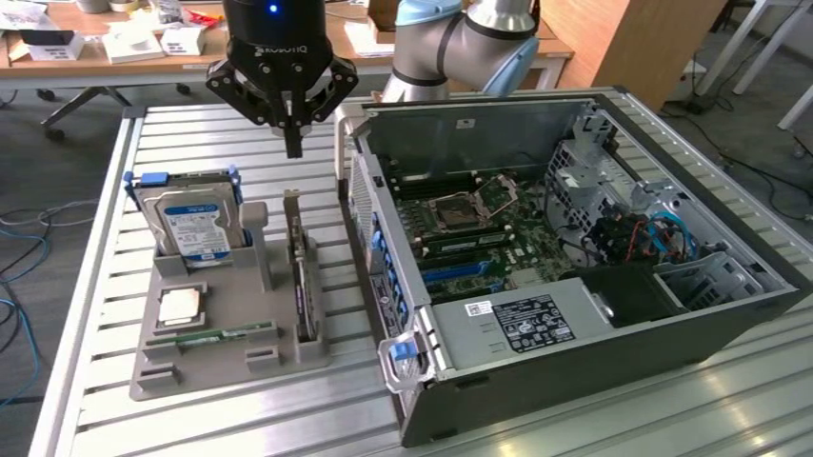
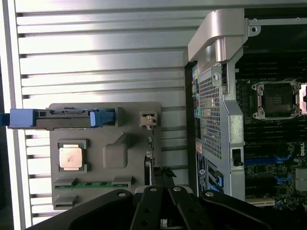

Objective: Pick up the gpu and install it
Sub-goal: 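Reach for the gpu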

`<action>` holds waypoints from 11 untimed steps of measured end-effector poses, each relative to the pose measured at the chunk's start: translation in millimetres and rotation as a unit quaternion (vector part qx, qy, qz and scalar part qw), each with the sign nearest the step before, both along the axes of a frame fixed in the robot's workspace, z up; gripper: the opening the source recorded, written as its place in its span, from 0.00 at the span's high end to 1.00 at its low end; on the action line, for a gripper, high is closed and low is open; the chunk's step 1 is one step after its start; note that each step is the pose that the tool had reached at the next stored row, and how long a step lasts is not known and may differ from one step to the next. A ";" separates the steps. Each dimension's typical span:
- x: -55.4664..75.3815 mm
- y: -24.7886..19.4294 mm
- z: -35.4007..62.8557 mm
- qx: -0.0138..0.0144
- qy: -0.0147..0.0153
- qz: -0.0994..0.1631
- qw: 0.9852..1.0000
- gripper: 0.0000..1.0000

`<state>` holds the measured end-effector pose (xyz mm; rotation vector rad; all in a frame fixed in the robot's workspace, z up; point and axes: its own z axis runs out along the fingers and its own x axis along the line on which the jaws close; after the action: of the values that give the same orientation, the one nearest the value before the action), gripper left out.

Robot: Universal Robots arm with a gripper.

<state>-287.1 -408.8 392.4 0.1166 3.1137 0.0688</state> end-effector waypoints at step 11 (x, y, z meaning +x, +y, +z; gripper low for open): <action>-0.7 -6.2 0.0 0.000 0.000 0.000 1.000 0.89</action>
<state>-287.7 -415.0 392.4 0.1166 3.1136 0.0696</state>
